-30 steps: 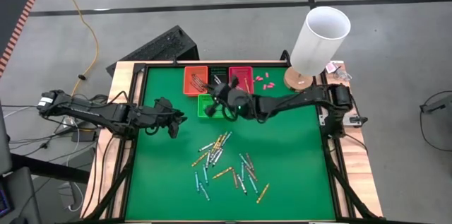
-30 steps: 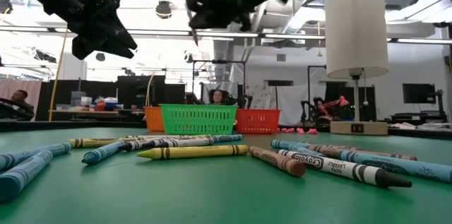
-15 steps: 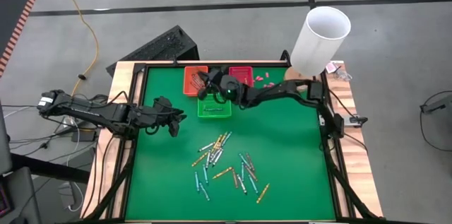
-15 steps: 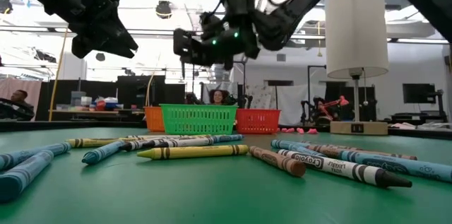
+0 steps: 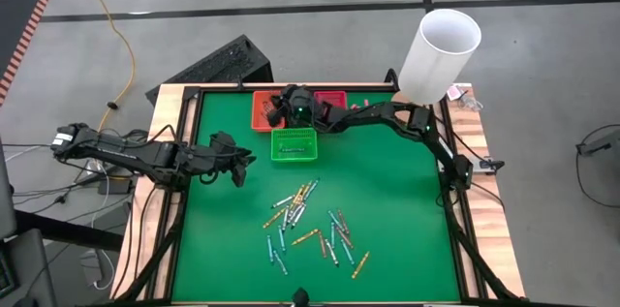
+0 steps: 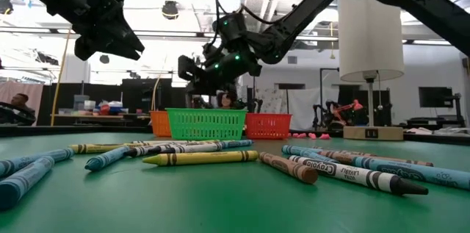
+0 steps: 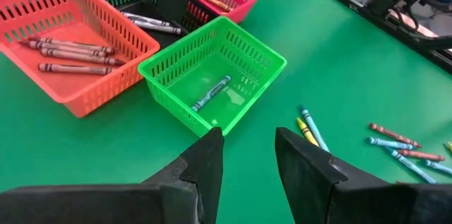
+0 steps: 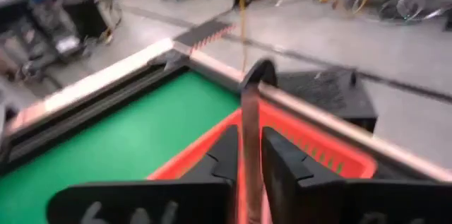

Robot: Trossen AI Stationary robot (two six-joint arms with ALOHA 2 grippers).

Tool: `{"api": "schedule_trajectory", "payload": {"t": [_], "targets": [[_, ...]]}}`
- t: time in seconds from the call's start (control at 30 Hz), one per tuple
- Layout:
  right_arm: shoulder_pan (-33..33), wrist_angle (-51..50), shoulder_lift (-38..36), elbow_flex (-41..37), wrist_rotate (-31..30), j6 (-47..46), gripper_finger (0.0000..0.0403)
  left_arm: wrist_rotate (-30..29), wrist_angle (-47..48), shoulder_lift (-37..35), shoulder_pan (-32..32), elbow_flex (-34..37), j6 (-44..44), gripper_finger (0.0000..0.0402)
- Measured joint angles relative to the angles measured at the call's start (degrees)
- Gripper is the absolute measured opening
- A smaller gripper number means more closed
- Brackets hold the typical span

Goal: Sort crayons
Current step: Put a red crayon in the orange basket

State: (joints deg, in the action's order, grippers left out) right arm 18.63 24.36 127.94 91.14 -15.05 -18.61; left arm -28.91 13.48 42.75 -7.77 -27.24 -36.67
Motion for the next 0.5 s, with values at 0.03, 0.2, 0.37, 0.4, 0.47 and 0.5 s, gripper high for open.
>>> {"api": "schedule_trajectory", "payload": {"t": [0.03,0.2,0.37,0.4,0.47,0.5], "targets": [[-0.02,-1.05,0.0,0.09,1.14,0.02,0.007,-0.11,0.03,0.01,0.0,0.01,0.0,0.0119],[-0.07,-5.83,-2.0,0.32,6.88,1.99,0.0086,-0.29,0.01,-0.01,0.0,0.0,0.0,0.0119],[-0.45,-24.51,-10.42,0.45,17.6,1.36,0.0086,-0.28,1.28,-0.01,0.0,0.01,0.0,0.0119],[-0.87,-29.94,-12.4,0.48,19.35,0.28,0.0086,-0.28,1.38,0.01,0.0,0.0,-0.01,0.0119],[-2.3,-41.5,-15.62,0.48,22.69,-2.58,0.0086,-0.28,1.32,-0.01,0.0,0.0,-0.02,0.0119],[-3.35,-47.24,-17.05,0.48,23.95,-3.73,0.0086,-0.28,1.2,-0.01,0.0,0.01,-0.02,0.0119]]}}
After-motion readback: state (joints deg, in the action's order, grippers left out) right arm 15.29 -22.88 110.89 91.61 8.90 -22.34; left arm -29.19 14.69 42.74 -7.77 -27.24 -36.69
